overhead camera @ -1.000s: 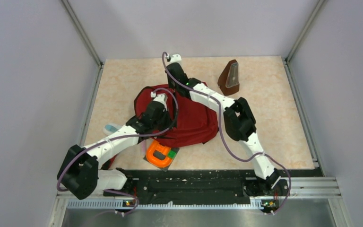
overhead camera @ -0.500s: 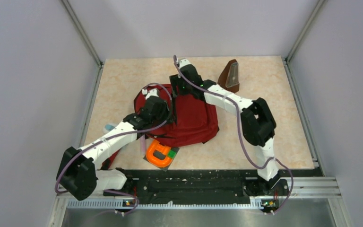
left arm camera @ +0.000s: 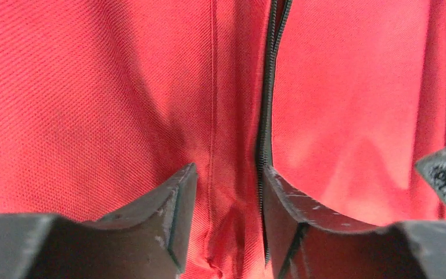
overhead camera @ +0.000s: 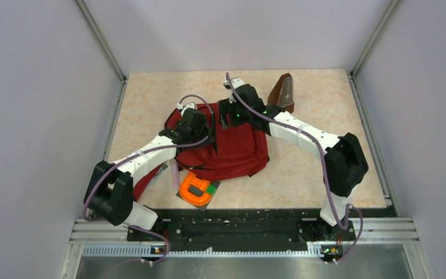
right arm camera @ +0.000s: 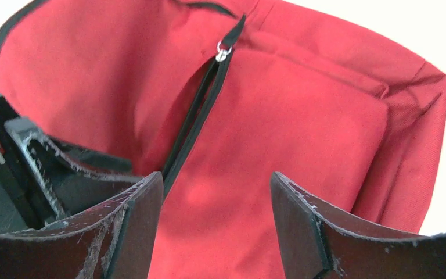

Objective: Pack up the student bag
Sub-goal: Unzip the student bag at the center of the board.

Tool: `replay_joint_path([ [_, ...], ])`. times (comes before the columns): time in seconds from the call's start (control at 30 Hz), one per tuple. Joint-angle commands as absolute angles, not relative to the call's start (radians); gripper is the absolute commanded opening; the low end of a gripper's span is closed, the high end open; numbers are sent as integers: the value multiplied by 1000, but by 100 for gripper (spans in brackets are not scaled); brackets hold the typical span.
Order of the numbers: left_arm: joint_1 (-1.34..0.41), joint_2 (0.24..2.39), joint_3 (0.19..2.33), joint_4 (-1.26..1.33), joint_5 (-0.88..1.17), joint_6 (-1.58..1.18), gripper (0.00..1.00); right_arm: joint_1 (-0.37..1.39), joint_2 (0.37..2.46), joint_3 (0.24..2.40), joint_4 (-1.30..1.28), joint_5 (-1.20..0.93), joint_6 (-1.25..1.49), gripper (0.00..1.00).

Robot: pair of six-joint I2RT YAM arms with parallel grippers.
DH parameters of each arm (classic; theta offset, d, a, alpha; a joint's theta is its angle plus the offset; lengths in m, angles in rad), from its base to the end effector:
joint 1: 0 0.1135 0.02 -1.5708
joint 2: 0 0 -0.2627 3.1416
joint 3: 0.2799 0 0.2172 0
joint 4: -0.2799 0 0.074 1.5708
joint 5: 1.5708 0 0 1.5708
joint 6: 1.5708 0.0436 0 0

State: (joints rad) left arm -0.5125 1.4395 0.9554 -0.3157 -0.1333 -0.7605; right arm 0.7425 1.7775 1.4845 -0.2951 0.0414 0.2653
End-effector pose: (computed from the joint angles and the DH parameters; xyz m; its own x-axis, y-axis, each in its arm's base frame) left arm 0.2468 -0.1322 0.2458 -0.7322 -0.3719 -0.5706 -0.1372 0.9011 -0.4113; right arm 0.2878 0.2616 0.3025 -0.5649 -0.1629 -0.8089 -0.5202 0.8312 0.1960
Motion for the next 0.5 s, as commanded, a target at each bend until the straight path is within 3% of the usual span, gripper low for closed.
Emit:
replay_joint_path([
  [0.0,-505,1452,999,-336,-136,-737,38,774,1741,1477,-329,38,271,67],
  [0.07,-501,1440,994,-370,-181,-749,22,785,1745,1483,-334,37,269,66],
  [0.13,-492,1421,972,-368,-187,-754,15,800,1750,1486,-335,45,273,65],
  [0.4,-468,1411,923,-303,-105,-755,0,882,1843,1565,-441,138,256,65],
  [0.47,-462,1409,922,-296,-96,-755,0,891,1871,1588,-469,139,257,65],
])
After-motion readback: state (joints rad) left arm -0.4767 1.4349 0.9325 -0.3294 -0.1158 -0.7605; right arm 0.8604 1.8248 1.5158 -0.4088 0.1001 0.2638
